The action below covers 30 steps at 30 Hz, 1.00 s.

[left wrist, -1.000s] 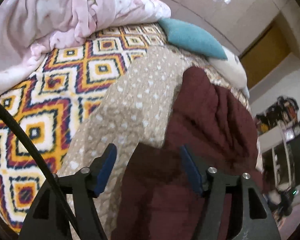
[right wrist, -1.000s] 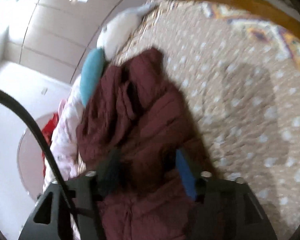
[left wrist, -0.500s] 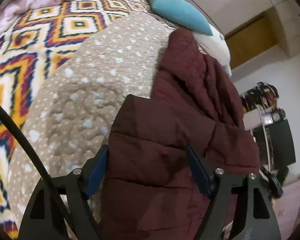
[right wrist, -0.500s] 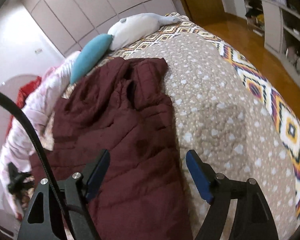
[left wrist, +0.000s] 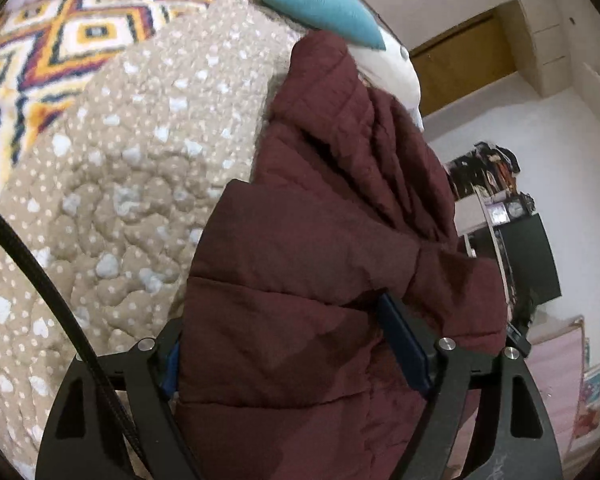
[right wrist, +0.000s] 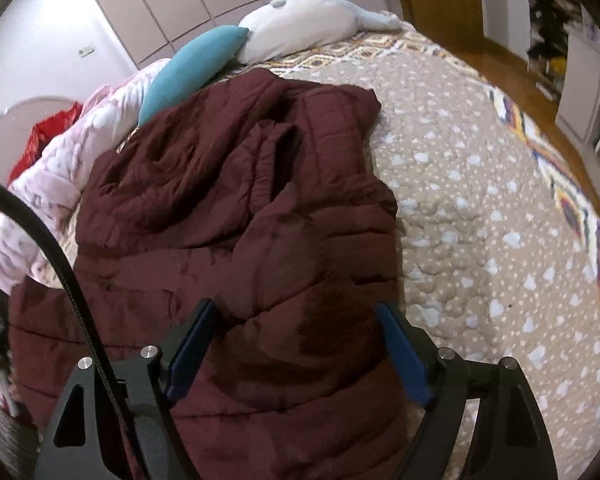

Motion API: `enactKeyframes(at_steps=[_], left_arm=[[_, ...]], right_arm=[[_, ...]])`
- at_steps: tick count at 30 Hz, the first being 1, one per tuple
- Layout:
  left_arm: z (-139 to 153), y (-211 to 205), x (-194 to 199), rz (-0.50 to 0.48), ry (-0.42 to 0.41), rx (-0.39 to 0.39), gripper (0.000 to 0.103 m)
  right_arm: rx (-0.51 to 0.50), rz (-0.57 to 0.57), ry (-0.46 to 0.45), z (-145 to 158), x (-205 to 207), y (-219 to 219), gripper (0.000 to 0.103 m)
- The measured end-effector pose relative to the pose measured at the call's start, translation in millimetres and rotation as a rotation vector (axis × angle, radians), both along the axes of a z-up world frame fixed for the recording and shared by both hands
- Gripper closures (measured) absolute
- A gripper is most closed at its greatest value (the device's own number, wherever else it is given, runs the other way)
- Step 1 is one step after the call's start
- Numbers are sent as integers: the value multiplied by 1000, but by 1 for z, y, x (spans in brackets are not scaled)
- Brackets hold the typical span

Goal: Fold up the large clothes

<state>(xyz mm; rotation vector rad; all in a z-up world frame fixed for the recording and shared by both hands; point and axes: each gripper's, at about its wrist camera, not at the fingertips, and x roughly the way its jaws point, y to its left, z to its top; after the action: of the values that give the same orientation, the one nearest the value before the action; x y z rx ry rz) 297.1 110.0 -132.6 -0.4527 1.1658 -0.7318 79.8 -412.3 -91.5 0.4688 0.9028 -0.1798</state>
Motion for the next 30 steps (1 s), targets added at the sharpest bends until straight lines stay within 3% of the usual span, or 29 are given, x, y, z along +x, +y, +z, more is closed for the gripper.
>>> enactKeyframes(at_steps=[2, 4, 7, 9, 12, 16, 24, 30], left_arm=[[12, -1, -8, 3, -40, -12, 22], [25, -5, -19, -2, -82, 6, 23], [36, -14, -31, 0, -126, 102, 39], [40, -21, -38, 9, -142, 177, 63], [47, -21, -48, 44, -160, 281, 79], [69, -13, -67, 100, -229, 337, 83], [155, -10, -92, 187, -396, 303, 84], [231, -34, -64, 221, -485, 323, 84]], right_arm=[[-41, 1, -16, 7, -4, 6, 24], [-90, 17, -20, 13, -8, 15, 37], [-135, 38, 1, 17, -13, 25, 58], [-133, 48, 20, 16, -16, 28, 67], [-133, 43, 42, 18, -25, 33, 79], [-209, 35, 32, 36, -46, 45, 82], [-310, 16, -120, 120, -88, 52, 84], [-363, -29, -223, 192, -82, 40, 85]])
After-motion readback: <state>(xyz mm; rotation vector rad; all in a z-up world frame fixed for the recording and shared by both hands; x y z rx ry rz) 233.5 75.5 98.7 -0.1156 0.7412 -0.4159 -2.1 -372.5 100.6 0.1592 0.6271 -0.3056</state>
